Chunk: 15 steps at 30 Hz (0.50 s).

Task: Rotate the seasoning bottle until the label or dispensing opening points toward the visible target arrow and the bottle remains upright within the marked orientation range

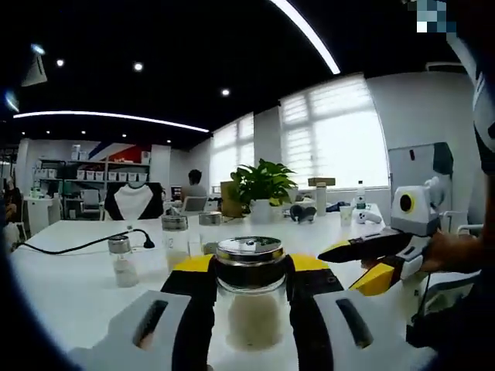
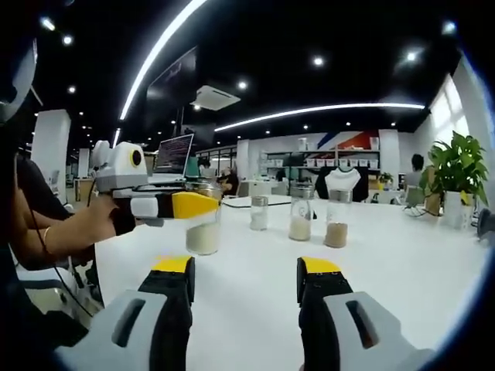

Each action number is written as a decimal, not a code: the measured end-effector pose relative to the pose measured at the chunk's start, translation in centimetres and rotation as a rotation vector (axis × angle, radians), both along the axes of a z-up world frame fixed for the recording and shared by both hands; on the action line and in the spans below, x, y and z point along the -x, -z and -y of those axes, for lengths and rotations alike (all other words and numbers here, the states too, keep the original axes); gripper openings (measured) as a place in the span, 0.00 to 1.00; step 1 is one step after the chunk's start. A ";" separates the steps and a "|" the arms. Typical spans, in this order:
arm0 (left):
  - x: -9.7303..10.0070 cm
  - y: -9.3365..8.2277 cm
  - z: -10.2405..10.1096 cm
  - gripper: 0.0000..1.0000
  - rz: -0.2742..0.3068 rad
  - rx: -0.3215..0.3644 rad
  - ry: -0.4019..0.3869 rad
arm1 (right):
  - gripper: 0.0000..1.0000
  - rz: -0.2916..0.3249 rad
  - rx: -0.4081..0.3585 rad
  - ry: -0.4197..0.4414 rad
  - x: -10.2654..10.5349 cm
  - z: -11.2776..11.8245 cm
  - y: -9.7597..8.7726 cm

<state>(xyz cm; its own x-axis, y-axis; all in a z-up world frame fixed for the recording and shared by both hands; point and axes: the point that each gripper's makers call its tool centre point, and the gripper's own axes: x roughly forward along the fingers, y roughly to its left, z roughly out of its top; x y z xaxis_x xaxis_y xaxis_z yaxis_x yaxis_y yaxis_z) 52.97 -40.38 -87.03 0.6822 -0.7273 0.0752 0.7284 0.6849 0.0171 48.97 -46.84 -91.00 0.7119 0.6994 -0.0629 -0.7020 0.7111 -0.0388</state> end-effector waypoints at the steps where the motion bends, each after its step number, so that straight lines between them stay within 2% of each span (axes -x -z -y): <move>1: 0.2 0.0 0.4 0.37 -0.003 0.002 0.016 | 0.52 0.000 -0.002 -0.002 0.0 -0.1 0.0; 10: 1.3 -0.5 2.7 0.37 0.001 0.039 0.112 | 0.52 -0.005 0.003 -0.045 0.5 -1.5 0.1; 15: 2.2 -0.3 3.9 0.37 0.015 0.002 0.159 | 0.52 -0.002 -0.010 -0.068 0.8 -2.0 -0.1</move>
<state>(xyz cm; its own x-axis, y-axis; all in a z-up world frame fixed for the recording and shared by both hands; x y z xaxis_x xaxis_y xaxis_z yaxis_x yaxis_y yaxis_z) 50.72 -44.26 -86.78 0.5575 -0.8257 0.0864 0.8271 0.5614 0.0273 48.15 -44.81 -90.91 0.6627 0.7468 -0.0569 -0.7488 0.6621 -0.0308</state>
